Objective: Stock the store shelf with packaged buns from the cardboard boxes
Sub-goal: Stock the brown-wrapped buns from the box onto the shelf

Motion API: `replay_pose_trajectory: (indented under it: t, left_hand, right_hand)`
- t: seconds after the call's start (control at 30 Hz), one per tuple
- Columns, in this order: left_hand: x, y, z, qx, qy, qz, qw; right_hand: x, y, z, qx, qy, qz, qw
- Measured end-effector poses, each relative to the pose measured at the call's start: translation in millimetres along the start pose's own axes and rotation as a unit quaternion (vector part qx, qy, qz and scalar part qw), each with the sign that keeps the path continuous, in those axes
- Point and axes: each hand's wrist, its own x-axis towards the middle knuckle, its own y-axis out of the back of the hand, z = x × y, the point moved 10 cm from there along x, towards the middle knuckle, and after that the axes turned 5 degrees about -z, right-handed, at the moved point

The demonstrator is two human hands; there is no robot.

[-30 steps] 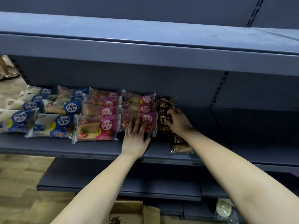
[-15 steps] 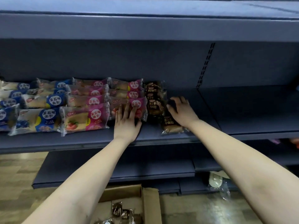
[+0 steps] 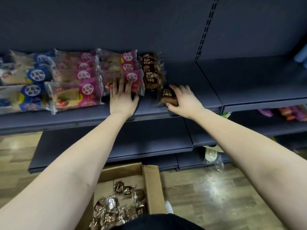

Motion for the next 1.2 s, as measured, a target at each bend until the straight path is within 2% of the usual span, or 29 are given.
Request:
replay_pose_trajectory:
  t: [0.13, 0.23, 0.4, 0.53, 0.67, 0.8, 1.03, 1.2]
  left_hand:
    - [0.0, -1.5, 0.2, -0.009, -0.005, 0.004, 1.000]
    - [0.6, -1.4, -1.3, -0.014, -0.001, 0.002, 1.000]
    - [1.7, -0.4, -2.2, -0.012, 0.002, 0.008, 1.000]
    - [1.5, -1.4, -2.7, -0.011, 0.007, 0.011, 1.000]
    - [1.3, -0.6, -2.1, -0.010, 0.007, 0.020, 1.000]
    - [1.0, -1.0, -2.4, -0.006, 0.007, 0.021, 1.000]
    - [0.4, -0.6, -1.9, 0.002, 0.006, 0.021, 1.000]
    - [0.7, -2.4, -1.5, 0.005, 0.006, 0.011, 1.000]
  right_hand:
    - [7.9, 12.0, -28.3, -0.082, 0.063, 0.090, 0.991]
    - [19.4, 11.9, -44.0, -0.095, 0.080, 0.114, 0.986]
    - [39.3, -8.6, -52.6, -0.038, 0.062, 0.073, 0.995]
    - [42.6, -13.5, -51.2, -0.045, 0.095, 0.046, 0.993]
    - [39.6, -15.6, -61.7, -0.086, 0.144, 0.058, 0.984]
    - [40.8, -17.0, -57.9, -0.101, 0.135, 0.066, 0.984]
    - [49.9, -28.6, -51.0, -0.086, 0.121, 0.015, 0.989]
    - [51.1, -29.7, -50.0, -0.084, 0.120, 0.010, 0.989]
